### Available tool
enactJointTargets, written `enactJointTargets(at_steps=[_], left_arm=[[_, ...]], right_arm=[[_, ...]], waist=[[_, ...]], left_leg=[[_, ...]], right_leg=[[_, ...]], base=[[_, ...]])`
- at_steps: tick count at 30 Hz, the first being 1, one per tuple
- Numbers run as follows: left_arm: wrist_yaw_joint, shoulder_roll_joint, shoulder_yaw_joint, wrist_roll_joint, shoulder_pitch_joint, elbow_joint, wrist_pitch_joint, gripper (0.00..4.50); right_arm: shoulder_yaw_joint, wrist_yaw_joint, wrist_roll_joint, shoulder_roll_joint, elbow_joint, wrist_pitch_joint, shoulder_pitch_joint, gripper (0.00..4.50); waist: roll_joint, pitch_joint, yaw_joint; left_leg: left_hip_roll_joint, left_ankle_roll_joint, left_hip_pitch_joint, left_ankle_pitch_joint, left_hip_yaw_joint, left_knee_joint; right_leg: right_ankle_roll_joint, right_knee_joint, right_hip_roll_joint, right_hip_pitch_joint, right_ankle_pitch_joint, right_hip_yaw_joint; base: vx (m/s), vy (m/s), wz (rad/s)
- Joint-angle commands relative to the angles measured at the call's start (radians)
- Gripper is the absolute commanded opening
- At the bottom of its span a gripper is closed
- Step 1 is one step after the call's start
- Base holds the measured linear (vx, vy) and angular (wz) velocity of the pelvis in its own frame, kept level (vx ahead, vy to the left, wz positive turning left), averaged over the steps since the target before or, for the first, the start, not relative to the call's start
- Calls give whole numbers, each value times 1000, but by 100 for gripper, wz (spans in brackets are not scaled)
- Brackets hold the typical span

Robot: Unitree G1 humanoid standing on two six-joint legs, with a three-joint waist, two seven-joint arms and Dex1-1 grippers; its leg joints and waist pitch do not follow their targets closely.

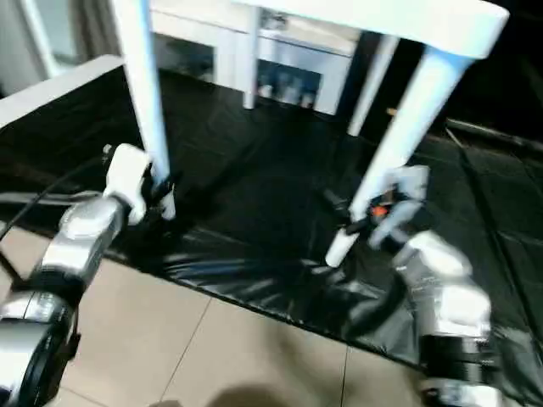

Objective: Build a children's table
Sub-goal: Flip table

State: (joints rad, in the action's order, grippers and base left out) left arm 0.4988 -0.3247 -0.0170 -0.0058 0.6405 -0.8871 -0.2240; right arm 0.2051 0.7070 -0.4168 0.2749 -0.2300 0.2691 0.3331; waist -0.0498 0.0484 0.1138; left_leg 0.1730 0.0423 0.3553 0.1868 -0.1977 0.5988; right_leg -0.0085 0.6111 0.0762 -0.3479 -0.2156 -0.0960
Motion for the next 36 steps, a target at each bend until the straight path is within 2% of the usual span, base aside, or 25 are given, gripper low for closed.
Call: enactJointTargets(at_steps=[1, 2, 3, 4, 5, 7, 8, 10, 11, 13, 15, 17, 18, 20, 22, 23, 24, 26, 27, 28, 29, 30, 34, 35, 36], left_arm=[[85, 25, 41, -9, -46, 52, -14, 236], [88, 24, 39, -12, -51, 57, -15, 260], [89, 15, 28, -30, -84, 99, -25, 265], [90, 10, 11, -56, -121, 150, -30, 265], [88, 7, -6, -81, -155, 202, -31, 273], [74, 4, -51, -146, -239, 346, -9, 283], [72, 4, -60, -157, -256, 374, -6, 294], [62, 8, -73, -171, -278, 410, 0, 308], [50, 17, -93, -199, -325, 490, 18, 310], [34, 37, -111, -239, -383, 591, 67, 310], [26, 45, -114, -257, -420, 649, 97, 310], [7, 50, -109, -251, -455, 685, 112, 310], [-4, 49, -104, -240, -472, 697, 116, 310], [-28, 51, -100, -223, -507, 727, 127, 310], [-36, 54, -101, -229, -527, 750, 134, 310], [-47, 58, -106, -236, -555, 793, 160, 310], [-61, 59, -112, -240, -621, 856, 201, 310], [-81, 72, -117, -252, -669, 898, 242, 310], [-81, 72, -117, -252, -669, 898, 242, 310], [-109, 81, -111, -241, -696, 940, 274, 310], [-125, 87, -106, -238, -713, 969, 287, 310], [-128, 88, -101, -234, -719, 978, 288, 310], [-126, 90, -82, -222, -734, 1000, 280, 310], [-130, 87, -79, -216, -738, 1007, 290, 310], [-135, 85, -79, -210, -739, 1010, 297, 310]], right_arm=[[-15, -26, 2, -19, 29, -4, -16, 450], [-13, -28, 1, -21, 32, -5, -18, 450], [-2, -48, -7, -37, 57, -9, -36, 450], [5, -56, -13, -50, 89, -14, -64, 450], [7, -64, -10, -60, 119, -26, -93, 450], [18, -93, -17, -97, 200, -46, -177, 450], [19, -100, -18, -105, 214, -50, -193, 450], [21, -109, -21, -116, 235, -56, -215, 450], [8, -123, -12, -132, 272, -80, -262, 450], [-8, -149, 12, -151, 309, -124, -316, 450], [-12, -173, 32, -167, 331, -155, -345, 450], [-18, -201, 67, -181, 350, -185, -372, 450], [-20, -219, 88, -188, 356, -197, -385, 450], [-17, -250, 116, -205, 370, -223, -407, 450], [-9, -269, 132, -213, 378, -243, -418, 450], [-3, -286, 131, -217, 393, -252, -435, 450], [28, -329, 134, -228, 431, -281, -476, 450], [58, -364, 136, -241, 471, -285, -517, 450], [58, -364, 136, -241, 471, -285, -517, 450], [54, -399, 148, -249, 498, -237, -562, 450], [46, -427, 172, -257, 508, -214, -592, 450], [41, -430, 172, -261, 506, -206, -601, 450], [8, -451, 217, -259, 476, -163, -621, 450], [-12, -448, 208, -260, 466, -147, -617, 450], [-19, -447, 200, -261, 465, -142, -615, 450]], waist=[[20, -53, -7], [20, -53, -8], [20, -54, -9], [22, -58, -6], [19, -57, -8], [28, -67, -5], [23, -73, -5], [26, -74, -5], [34, -72, -3], [35, -66, -7], [36, -60, -9], [40, -49, -18], [42, -46, -19], [42, -36, -26], [43, -30, -29], [42, -32, -29], [40, -31, -29], [40, -32, -31], [40, -34, -33], [35, -35, -34], [36, -36, -33], [39, -35, -33], [35, -35, -37], [32, -26, -43], [20, -26, -42]], left_leg=[[86, 61, -23, 340, 52, -96], [85, 53, -21, 327, 50, -95], [83, 48, -19, 319, 48, -94], [90, 43, -17, 294, 51, -96], [87, 33, -14, 273, 47, -95], [88, 6, -7, 169, 44, -86], [82, -28, -3, 90, 40, -75], [75, -75, 3, 25, 37, -66], [78, -81, 4, 38, 38, -65], [79, -81, 6, 82, 37, -69], [80, -66, 3, 147, 37, -74], [82, -27, 1, 229, 39, -85], [82, -16, 0, 254, 39, -88], [81, 23, -9, 349, 43, -95], [81, 43, -14, 402, 48, -99], [83, 49, -17, 410, 51, -99], [87, 47, -9, 392, 53, -104], [85, 37, -10, 377, 49, -105], [83, 34, -10, 373, 48, -104], [80, 29, -9, 363, 46, -102], [83, 23, -7, 328, 46, -103], [83, 21, -5, 323, 46, -104], [78, 23, -4, 338, 47, -104], [66, 97, -64, 421, -2, -54], [50, 94, -35, 408, -4, -56]], right_leg=[[-167, -89, 112, 5, -256, 71], [-178, -86, 113, 7, -237, 72], [-177, -85, 111, 9, -233, 71], [-184, -77, 116, 13, -192, 73], [-185, -76, 110, 12, -164, 73], [-215, -51, 108, 19, 16, 72], [-229, -40, 101, 19, 143, 71], [-246, -31, 97, 18, 241, 69], [-249, -31, 99, 16, 240, 69], [-246, -37, 95, 13, 196, 66], [-230, -49, 96, 14, 78, 67], [-198, -67, 93, 7, -94, 69], [-185, -73, 92, 4, -142, 71], [-136, -93, 94, -4, -313, 75], [-112, -105, 98, -7, -408, 77], [-103, -105, 101, -5, -429, 79], [-99, -102, 101, -2, -409, 80], [-96, -100, 94, -6, -366, 81], [-95, -100, 90, -6, -354, 80], [-94, -99, 89, -5, -342, 80], [-101, -94, 86, -4, -278, 81], [-103, -93, 86, -3, -266, 81], [-94, -96, 86, -2, -282, 80], [-40, -128, 56, -66, -423, 123], [-13, -126, 56, -42, -490, 143]], base=[[0, 0, 0], [0, 0, 0], [0, 0, 0], [0, 0, 0], [0, 0, 0], [29, -8, -1], [63, -16, -1], [57, -14, -1], [0, 0, 0], [0, 0, 0], [0, 0, 0], [0, 0, 0], [0, 0, 0], [0, 0, 0], [0, 0, 0], [0, 0, 0], [0, 0, 0], [0, 0, 0], [0, 0, 0], [0, 0, 0], [0, 0, 0], [0, 0, 0], [0, 0, 0], [-42, 9, -27], [-42, 9, -27]])
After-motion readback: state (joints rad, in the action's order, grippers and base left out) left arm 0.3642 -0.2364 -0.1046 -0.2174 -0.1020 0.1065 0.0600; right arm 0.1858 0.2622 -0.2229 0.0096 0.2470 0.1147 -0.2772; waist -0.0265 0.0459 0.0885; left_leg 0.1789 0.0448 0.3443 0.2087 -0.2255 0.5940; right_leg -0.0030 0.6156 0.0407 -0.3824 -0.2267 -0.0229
